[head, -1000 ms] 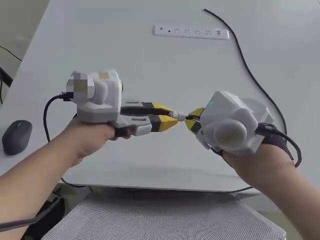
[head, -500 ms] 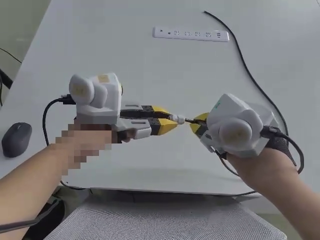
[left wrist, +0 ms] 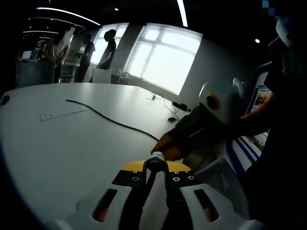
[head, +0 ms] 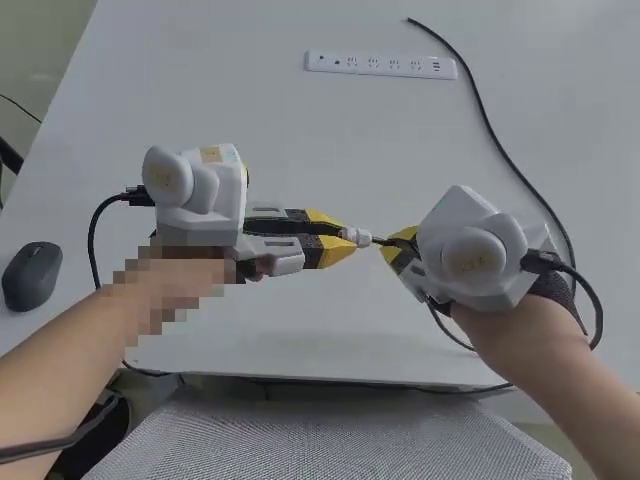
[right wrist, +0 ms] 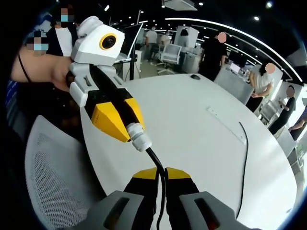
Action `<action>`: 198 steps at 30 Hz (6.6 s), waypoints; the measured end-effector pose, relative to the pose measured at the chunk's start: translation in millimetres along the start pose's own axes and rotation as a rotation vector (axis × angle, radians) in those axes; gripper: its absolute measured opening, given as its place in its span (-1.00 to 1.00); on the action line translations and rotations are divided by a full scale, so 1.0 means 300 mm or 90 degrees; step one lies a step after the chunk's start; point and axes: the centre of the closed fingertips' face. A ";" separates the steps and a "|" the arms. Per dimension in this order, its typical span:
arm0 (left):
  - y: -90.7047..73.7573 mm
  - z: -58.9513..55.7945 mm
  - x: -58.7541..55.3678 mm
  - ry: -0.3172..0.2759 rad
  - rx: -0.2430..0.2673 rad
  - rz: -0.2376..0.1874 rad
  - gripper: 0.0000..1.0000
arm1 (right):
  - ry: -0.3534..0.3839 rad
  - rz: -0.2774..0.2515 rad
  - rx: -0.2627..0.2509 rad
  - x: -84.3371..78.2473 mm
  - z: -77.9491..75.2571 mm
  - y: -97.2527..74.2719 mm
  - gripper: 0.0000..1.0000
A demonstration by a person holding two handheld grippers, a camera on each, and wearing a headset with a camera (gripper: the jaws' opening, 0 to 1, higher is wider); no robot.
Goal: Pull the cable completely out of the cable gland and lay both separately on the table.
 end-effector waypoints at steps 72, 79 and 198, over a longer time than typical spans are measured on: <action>-0.021 -0.014 0.016 -0.012 -0.003 -0.022 -0.70 | -0.099 -0.041 0.034 0.084 0.041 -0.054 -0.59; -0.019 -0.018 0.016 -0.015 -0.006 -0.021 -0.70 | -0.145 -0.045 0.040 0.100 0.057 -0.044 -0.77; -0.025 0.023 0.035 -0.019 0.004 -0.038 -0.71 | -0.214 -0.076 0.059 0.130 0.065 -0.001 -1.00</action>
Point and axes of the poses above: the centre of the closed fingertips' face, and the gripper's own axes: y roughly forward along the fingers, z roughly to its left, x roughly out of its top
